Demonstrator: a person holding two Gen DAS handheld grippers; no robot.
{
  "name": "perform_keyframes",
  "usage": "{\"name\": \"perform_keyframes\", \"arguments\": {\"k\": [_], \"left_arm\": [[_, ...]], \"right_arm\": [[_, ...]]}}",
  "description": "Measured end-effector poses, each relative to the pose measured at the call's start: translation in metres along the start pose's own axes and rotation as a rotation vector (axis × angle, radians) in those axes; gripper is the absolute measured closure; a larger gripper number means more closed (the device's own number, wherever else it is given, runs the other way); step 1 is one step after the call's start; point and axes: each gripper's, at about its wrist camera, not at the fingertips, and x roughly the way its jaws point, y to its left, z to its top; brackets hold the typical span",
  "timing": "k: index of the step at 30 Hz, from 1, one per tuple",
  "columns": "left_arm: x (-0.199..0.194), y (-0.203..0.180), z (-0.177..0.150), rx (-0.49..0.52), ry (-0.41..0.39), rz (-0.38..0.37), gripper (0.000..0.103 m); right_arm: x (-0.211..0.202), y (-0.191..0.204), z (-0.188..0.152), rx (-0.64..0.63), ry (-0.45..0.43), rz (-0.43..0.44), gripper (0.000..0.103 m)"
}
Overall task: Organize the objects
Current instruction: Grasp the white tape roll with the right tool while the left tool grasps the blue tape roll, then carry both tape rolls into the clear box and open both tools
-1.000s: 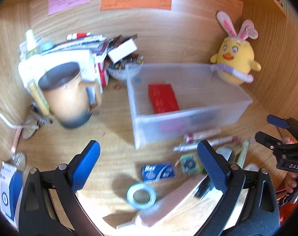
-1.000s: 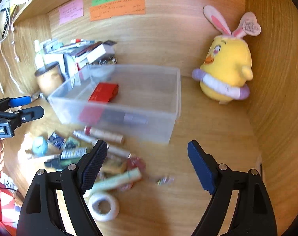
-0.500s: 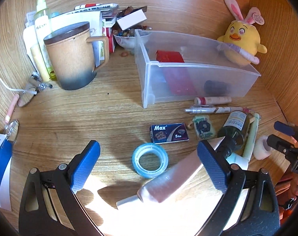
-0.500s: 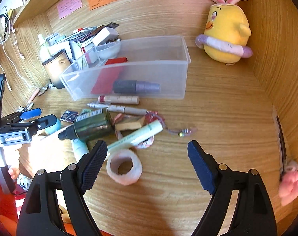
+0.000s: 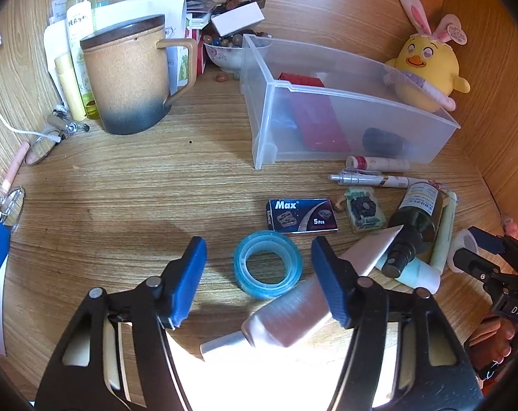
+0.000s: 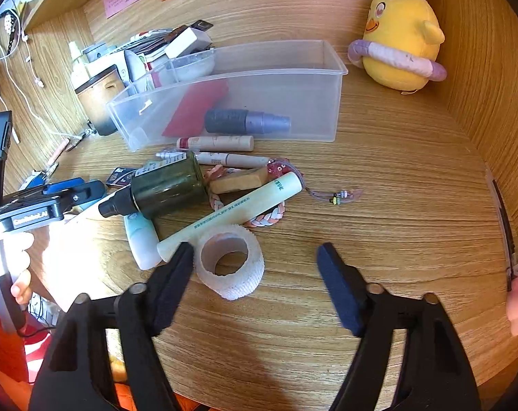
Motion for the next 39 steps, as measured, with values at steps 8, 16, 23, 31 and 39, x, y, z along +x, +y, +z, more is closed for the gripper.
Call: {"name": "perform_keyframes", "arguments": {"k": [8, 16, 23, 31, 39], "left_arm": [[-0.001, 0.001, 0.0, -0.002, -0.009, 0.004, 0.064], [-0.017, -0.001, 0.007, -0.01, -0.067, 0.0, 0.064], [-0.033, -0.015, 0.027, 0.006, -0.148, -0.017, 0.064], [-0.045, -0.04, 0.051, 0.043, -0.226, -0.051, 0.064], [-0.047, -0.055, 0.07, 0.063, -0.269, -0.053, 0.064]], "right_arm": [[-0.001, 0.004, 0.0, -0.012, -0.006, 0.022, 0.067], [-0.01, -0.002, 0.007, 0.008, -0.043, 0.002, 0.067], [-0.025, -0.008, 0.03, 0.004, -0.127, -0.023, 0.067], [-0.035, -0.007, 0.062, -0.029, -0.216, -0.034, 0.067], [-0.034, -0.005, 0.09, -0.035, -0.255, 0.003, 0.067]]}}
